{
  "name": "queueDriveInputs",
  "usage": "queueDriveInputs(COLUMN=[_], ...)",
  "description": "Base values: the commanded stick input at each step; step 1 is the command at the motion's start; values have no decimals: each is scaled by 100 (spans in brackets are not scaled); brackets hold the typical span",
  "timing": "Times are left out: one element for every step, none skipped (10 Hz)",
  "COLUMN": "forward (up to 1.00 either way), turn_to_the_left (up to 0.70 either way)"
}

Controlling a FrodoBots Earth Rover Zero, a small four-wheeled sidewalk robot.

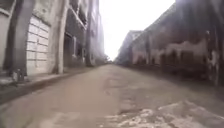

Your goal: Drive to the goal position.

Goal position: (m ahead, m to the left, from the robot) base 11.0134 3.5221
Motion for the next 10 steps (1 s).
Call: queueDriveInputs(forward=[100, 100, 100, 100, 100, 100, 100, 100, 100, 100], turn_to_the_left=[7, 0, 0, 0, 0, 0, 0, 0, 0, 0])
